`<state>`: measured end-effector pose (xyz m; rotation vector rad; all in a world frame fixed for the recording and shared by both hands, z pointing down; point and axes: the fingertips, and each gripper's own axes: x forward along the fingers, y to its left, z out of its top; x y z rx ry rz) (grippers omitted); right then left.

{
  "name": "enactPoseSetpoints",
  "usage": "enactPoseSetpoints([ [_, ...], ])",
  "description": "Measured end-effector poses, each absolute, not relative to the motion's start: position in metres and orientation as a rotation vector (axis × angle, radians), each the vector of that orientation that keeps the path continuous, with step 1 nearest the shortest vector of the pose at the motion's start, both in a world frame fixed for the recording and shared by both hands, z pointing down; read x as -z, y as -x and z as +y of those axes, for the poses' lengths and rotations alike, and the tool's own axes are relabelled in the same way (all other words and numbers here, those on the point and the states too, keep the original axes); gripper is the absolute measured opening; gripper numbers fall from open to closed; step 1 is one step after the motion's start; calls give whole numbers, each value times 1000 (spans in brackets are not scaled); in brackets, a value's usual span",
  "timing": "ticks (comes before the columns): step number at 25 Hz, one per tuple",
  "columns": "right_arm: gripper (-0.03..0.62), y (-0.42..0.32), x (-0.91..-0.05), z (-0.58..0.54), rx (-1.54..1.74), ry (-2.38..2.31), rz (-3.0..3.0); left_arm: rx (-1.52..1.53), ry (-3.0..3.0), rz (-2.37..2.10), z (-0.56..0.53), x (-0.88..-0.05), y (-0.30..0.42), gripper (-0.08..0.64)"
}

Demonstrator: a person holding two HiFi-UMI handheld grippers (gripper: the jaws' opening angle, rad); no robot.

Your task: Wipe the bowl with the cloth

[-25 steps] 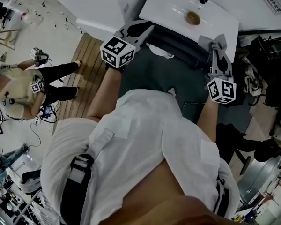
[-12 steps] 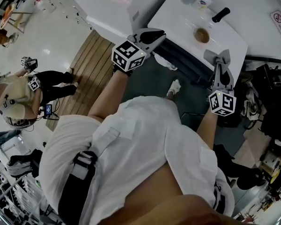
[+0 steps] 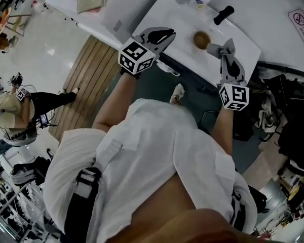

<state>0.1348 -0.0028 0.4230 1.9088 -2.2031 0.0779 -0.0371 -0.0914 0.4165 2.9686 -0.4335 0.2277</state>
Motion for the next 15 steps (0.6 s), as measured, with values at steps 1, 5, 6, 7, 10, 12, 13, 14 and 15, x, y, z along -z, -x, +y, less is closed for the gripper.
enactPoseSetpoints([
  [1, 43, -144, -425, -9, -76, -1890, -2207, -238, -2967, -437, -95, -419, 25, 40],
  [5, 43, -179, -436, -31, -86, -1822, -2235, -293, -2954, -456, -107, -437, -18, 40],
  [6, 43, -185, -440, -36, -90, -1803, -2241, -315, -2948, -459, -110, -443, -28, 40],
  [7, 43, -191, -444, -39, -95, -1782, -2245, -342, -2939, -462, -113, -451, -37, 40],
  [10, 43, -204, -457, -47, -111, -1718, -2257, -430, -2913, -469, -120, -478, -65, 40],
  [12, 43, -209, -466, -52, -117, -1674, -2268, -471, -2897, -484, -126, -495, -79, 40],
  [13, 43, -211, -470, -55, -118, -1654, -2272, -488, -2888, -491, -128, -502, -85, 40],
  [14, 43, -214, -474, -58, -118, -1639, -2275, -506, -2880, -495, -131, -510, -91, 41],
  [15, 43, -216, -477, -61, -117, -1630, -2277, -527, -2873, -497, -133, -517, -96, 40],
])
